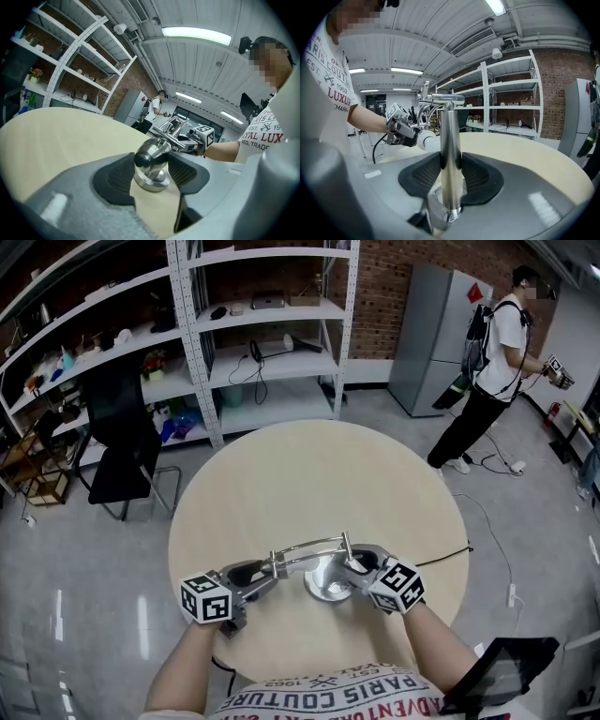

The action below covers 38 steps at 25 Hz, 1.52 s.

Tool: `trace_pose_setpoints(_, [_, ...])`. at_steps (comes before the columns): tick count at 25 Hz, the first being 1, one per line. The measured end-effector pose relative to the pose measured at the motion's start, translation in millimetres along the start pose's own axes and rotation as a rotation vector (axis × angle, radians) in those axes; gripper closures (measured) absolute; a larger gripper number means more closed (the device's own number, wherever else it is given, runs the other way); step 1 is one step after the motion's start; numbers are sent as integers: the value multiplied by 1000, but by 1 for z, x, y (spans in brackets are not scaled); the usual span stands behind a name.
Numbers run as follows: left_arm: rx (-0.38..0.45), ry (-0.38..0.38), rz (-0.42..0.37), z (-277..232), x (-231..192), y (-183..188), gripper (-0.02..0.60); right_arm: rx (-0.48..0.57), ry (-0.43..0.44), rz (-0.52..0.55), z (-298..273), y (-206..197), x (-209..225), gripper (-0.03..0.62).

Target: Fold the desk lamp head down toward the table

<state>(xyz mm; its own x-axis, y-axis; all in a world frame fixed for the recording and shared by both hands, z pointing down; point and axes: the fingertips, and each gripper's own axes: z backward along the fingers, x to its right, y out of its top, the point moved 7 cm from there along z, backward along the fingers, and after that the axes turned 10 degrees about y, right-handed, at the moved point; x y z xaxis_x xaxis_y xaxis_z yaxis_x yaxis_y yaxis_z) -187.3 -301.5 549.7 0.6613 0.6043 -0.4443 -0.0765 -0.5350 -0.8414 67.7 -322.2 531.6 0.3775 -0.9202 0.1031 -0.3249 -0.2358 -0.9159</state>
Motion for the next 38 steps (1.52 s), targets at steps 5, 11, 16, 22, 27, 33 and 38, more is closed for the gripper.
trace_pose_setpoints(5, [-6, -5, 20, -6, -1, -6, 371, 3, -2, -6, 1, -1, 0, 457])
trace_pose_setpoints(11, [-16, -17, 41, -12, -2, -15, 371, 15, -4, -24, 0, -4, 1, 457])
trace_pose_setpoints(16, [-6, -29, 64, -14, -3, -18, 373, 18, -5, -28, -1, -2, 1, 457])
trace_pose_setpoints(22, [-1, -48, 96, -21, -3, -28, 373, 22, -5, -40, 0, -6, 0, 457])
trace_pose_setpoints(27, [5, -63, 114, -28, -5, -35, 373, 27, -2, -38, -1, -9, 1, 457])
trace_pose_setpoints(33, [19, -73, 141, -28, -5, -37, 373, 27, 2, -38, -1, -6, 0, 457])
trace_pose_setpoints(38, [35, -66, 142, -27, -5, -37, 371, 37, -7, -68, 0, -6, -1, 447])
